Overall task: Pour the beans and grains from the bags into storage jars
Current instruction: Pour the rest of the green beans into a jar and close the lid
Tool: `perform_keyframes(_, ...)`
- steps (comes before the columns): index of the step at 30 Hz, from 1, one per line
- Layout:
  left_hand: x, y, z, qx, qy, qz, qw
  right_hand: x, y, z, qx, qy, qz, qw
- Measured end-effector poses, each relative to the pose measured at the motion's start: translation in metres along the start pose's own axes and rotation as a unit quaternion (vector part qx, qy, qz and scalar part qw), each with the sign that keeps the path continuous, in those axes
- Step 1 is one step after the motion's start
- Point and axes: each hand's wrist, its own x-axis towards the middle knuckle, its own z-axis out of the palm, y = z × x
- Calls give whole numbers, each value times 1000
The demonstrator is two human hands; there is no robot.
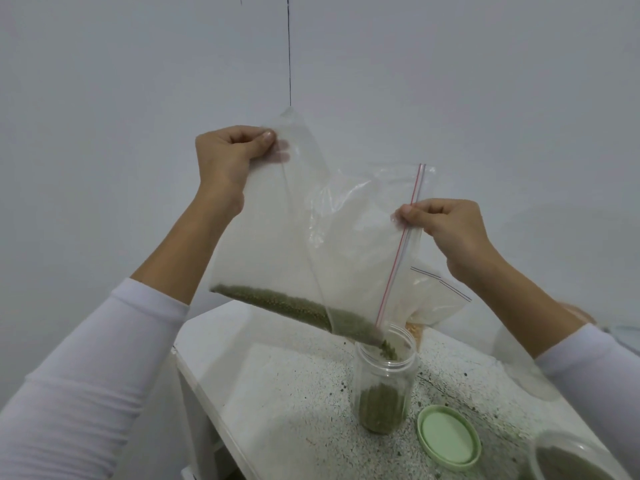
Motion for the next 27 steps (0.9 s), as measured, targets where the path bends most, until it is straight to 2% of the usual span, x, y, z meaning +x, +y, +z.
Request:
perform_keyframes(11,8,3,-7,-21,22,16,999,6,-12,4,8,-7,-13,1000)
perform_keyframes(15,6,3,-8,-1,6,18,1000,6,-12,7,5,-22,-10,1000)
perform_keyframes(18,7,4,-11,-22,26,23,999,7,-13,7,12,-3,-17,1000)
perform_keyframes(22,5,3,-12,-2,1,12,1000,5,-11,8,1,-23,-8,1000)
perform_keyframes(25,7,2,-13,-18,14,15,1000,6,-12,6,17,5,-12,1000)
perform_keyframes(27,7,3,-12,-8,7,11,1000,7,-13,5,11,-6,-8,1000)
